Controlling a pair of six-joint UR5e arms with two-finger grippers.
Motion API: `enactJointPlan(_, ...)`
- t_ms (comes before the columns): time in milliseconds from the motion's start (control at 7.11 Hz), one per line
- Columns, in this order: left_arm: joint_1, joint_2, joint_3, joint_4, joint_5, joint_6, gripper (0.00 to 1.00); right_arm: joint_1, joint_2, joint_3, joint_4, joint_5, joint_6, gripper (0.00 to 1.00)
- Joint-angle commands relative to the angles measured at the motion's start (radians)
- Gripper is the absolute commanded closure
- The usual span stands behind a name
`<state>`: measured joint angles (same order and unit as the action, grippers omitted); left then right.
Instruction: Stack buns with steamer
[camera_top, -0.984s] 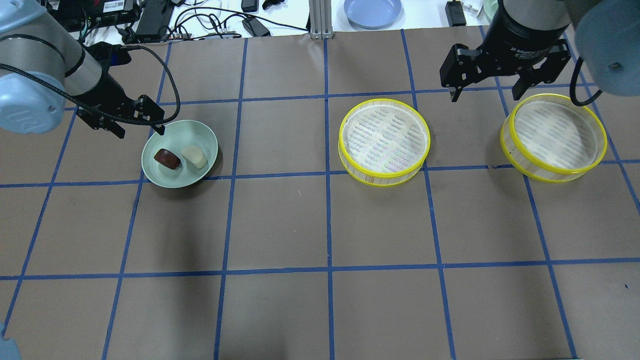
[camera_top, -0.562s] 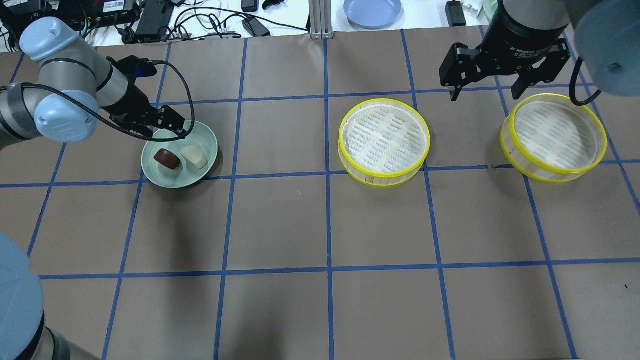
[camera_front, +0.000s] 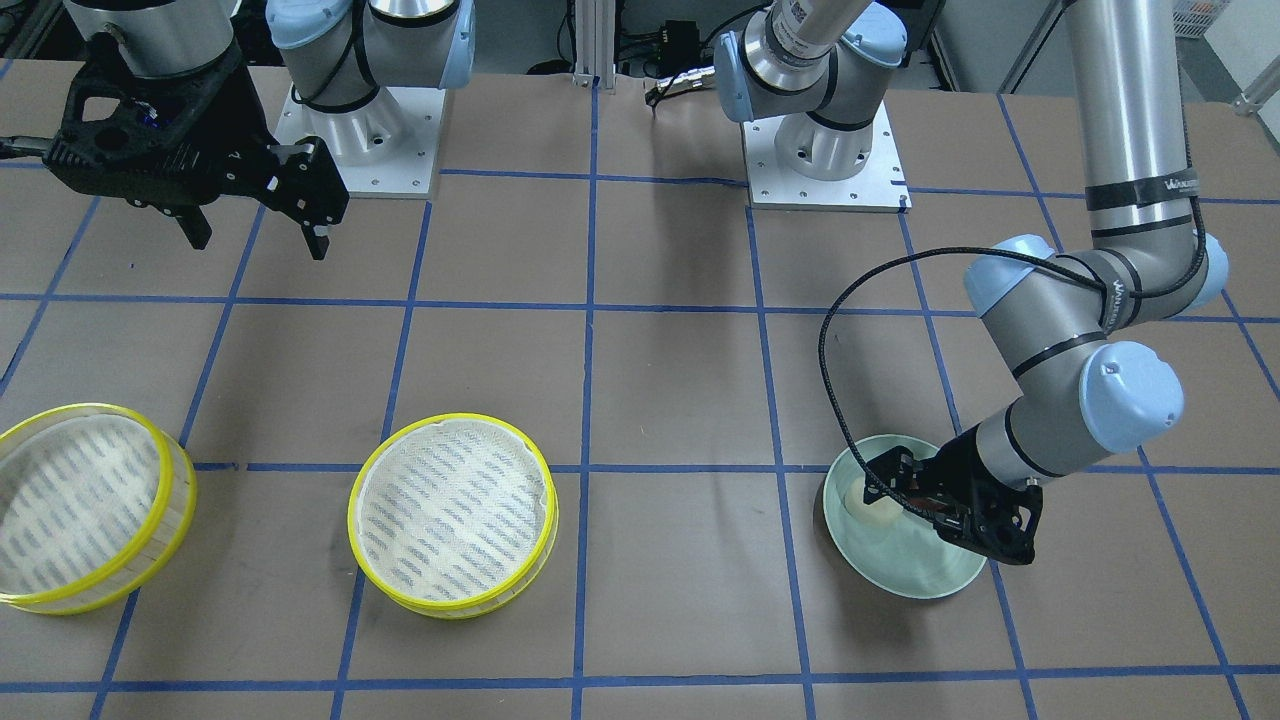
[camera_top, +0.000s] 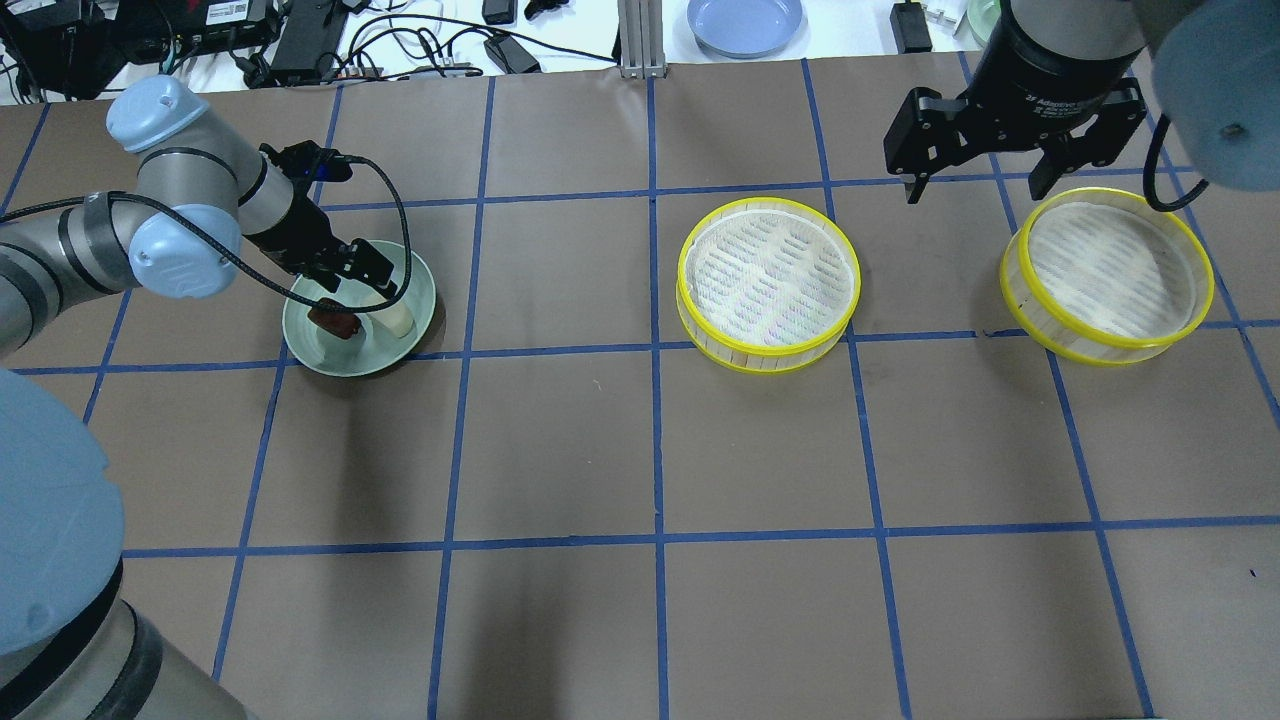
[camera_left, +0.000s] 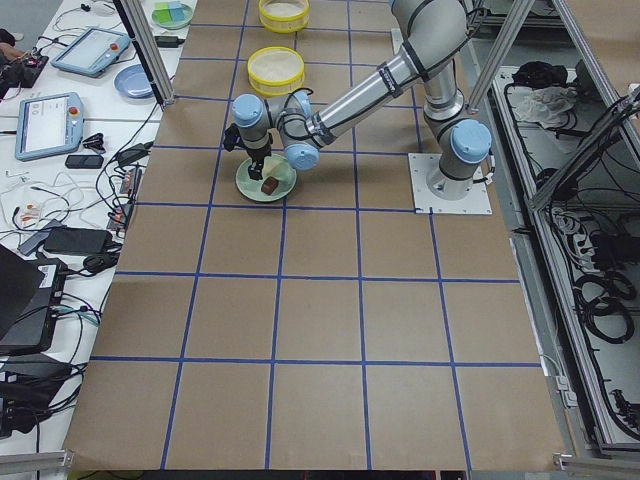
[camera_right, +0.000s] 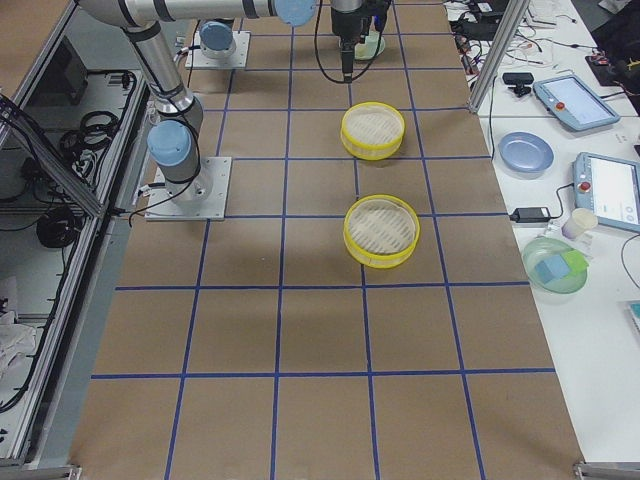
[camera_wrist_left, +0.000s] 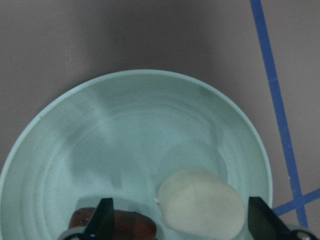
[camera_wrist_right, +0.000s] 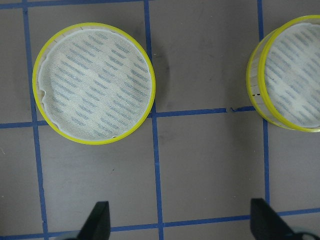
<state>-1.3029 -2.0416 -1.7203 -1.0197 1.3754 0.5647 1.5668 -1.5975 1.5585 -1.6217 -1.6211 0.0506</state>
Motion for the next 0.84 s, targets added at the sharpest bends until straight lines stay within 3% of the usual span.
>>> enactJointPlan(0,-0.022,-0.020,-0.004,-0.010,-0.013,-0.005,0.10,-0.001,0.001,0.000,0.000,0.000,0.000,0.00)
enactJointPlan(141,-0.022,-0.023,-0.004,-0.014,-0.010,-0.003,0.38,-0.001,0.001,0.000,0.000,0.001,0.000,0.00)
enactJointPlan(281,-0.022,-0.023,-0.002,-0.016,-0.004,0.009,0.93,-0.001,-0.001,0.000,0.000,0.001,0.000,0.00)
enactJointPlan(422,-0.022,-0.023,-0.002,-0.016,0.001,0.009,1.00,-0.001,0.001,0.000,-0.001,0.000,0.000,0.00)
enactJointPlan(703,-0.022,-0.009,0.010,-0.013,-0.005,-0.018,1.00,-0.001,0.001,0.002,0.000,0.000,0.000,0.00)
